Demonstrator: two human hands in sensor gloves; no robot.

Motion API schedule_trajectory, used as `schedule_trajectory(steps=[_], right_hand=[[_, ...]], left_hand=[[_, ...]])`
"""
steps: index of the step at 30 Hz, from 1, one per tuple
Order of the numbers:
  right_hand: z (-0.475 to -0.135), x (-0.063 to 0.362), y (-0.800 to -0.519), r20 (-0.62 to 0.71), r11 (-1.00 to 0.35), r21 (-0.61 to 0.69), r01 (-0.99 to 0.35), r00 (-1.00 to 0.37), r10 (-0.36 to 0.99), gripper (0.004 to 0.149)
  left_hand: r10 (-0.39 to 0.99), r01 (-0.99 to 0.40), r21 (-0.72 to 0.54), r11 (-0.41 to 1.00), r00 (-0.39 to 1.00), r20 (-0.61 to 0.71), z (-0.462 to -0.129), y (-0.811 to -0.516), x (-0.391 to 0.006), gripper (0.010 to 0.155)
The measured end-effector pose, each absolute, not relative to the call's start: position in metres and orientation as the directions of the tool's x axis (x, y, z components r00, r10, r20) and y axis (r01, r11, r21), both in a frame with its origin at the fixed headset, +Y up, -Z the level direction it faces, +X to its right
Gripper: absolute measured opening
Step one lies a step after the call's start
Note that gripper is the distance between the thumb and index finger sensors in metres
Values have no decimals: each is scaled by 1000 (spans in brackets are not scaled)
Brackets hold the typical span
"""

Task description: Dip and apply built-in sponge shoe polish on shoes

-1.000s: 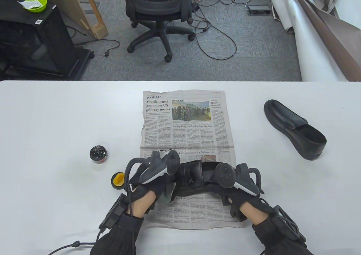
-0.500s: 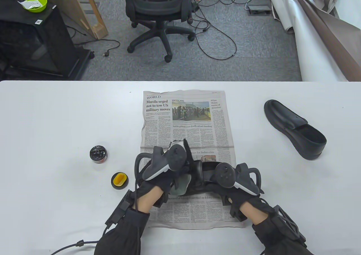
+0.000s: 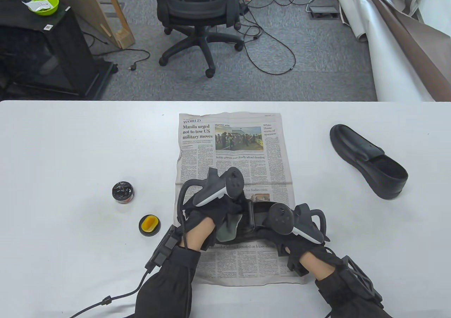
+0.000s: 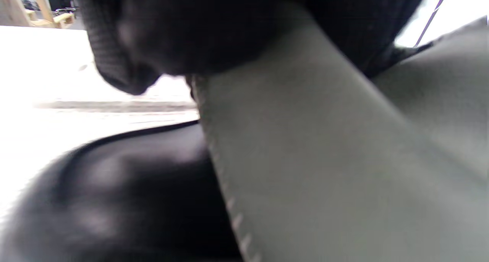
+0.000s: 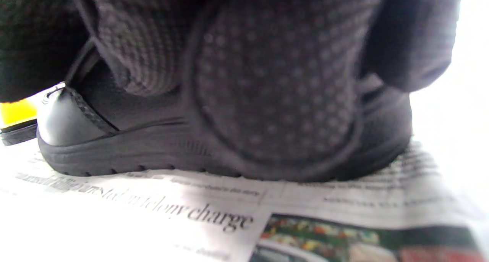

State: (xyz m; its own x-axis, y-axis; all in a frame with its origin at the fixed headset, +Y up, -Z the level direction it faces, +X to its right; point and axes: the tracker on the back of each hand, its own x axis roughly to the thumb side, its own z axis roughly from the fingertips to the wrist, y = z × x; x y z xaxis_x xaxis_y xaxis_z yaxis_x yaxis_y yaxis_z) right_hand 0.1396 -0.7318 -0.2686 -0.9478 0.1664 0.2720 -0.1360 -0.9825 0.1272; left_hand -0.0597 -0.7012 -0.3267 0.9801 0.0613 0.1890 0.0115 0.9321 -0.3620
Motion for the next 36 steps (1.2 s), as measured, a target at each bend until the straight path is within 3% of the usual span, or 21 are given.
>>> schedule_trajectory(steps=[13, 17, 19, 22, 25, 30, 36], right_hand=[[-269, 140, -731, 268, -983, 128, -135, -949, 165, 46], [-269, 140, -731, 270, -982, 130, -137, -948, 168, 46], [-269, 140, -731, 271, -982, 129, -136, -948, 167, 46], [-269, 139, -731, 275, -982, 129, -136, -947, 167, 46], [-269, 140, -731, 277, -982, 132, -138, -946, 170, 46], [-269, 140, -731, 280, -982, 130, -137, -945, 169, 46], [-269, 139, -731, 284, -982, 129, -135, -944, 168, 46]], left_hand=[[51, -21, -444, 896, 997, 55, -322, -713, -127, 52], [-69, 72, -432, 899, 997, 22, -321, -705, -129, 52], [-112, 112, -305, 946, 994, 18, -322, -695, -124, 52], [122, -89, -257, 962, 986, 117, -323, -687, -104, 52], [221, -160, -245, 956, 944, 247, -325, -682, -74, 53], [185, -72, -329, 942, 927, 326, -331, -690, -25, 54], [168, -41, -431, 901, 951, 260, -342, -696, -31, 52]])
